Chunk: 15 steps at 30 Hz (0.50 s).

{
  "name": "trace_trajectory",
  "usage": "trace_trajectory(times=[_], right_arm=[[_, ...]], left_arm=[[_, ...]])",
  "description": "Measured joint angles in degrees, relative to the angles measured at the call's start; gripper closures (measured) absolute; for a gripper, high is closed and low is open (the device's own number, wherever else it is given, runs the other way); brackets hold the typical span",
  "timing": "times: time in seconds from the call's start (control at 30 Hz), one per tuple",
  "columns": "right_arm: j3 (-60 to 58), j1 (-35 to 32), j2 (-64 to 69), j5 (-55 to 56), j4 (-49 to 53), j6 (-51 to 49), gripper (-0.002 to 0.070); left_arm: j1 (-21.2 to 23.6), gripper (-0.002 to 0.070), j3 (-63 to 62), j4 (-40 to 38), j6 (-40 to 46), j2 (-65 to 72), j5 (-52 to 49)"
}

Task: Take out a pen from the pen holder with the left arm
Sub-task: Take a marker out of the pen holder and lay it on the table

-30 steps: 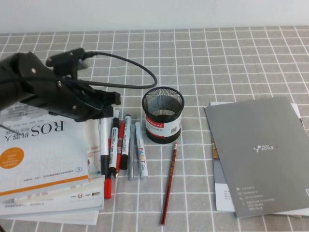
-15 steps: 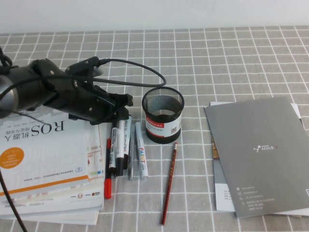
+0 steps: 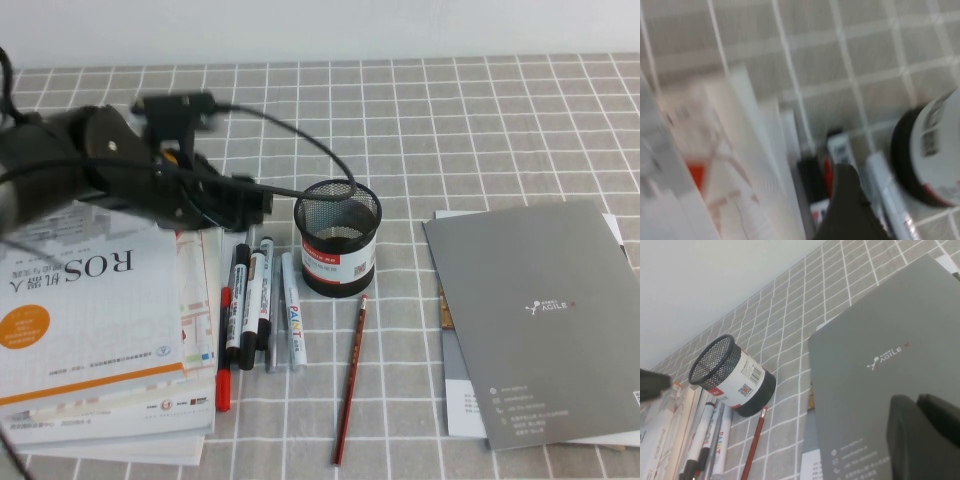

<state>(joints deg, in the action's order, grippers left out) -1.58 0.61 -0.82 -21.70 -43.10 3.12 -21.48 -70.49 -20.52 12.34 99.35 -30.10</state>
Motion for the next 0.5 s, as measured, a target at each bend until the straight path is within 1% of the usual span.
trace_trajectory(times=[0.07,0.17,0.27,0.33,0.37,0.43,0.5], right_arm=[[0.0,0.0,0.0,0.0,0.0,0.0,0.0689],[0.0,0.0,0.0,0.0,0.0,0.0,0.0689],[0.0,0.0,0.0,0.0,0.0,0.0,0.0689],[0.0,0.0,0.0,0.0,0.0,0.0,0.0689],[0.0,0.0,0.0,0.0,0.0,0.0,0.0689],[0.0,0.0,0.0,0.0,0.0,0.0,0.0689],[0.0,0.0,0.0,0.0,0.0,0.0,0.0689]], left_arm=[[-1.27,0.0285,1.51,4.1,-1.56,-4.14,2.77],[-3.46,0.0363,6.03,8.73,-2.34,-12.46,8.75],[-5.31,0.0494,13.08,11.17,-2.49,-20.66,15.19],[-5.62,0.0592,19.3,13.16,-2.49,-26.34,20.44],[-5.59,0.0622,22.61,14.19,-2.49,-28.56,22.55],[-5.59,0.0655,29.32,16.82,-2.49,-34.05,27.94],[-5.71,0.0666,35.0,19.13,-2.49,-39.09,32.48]])
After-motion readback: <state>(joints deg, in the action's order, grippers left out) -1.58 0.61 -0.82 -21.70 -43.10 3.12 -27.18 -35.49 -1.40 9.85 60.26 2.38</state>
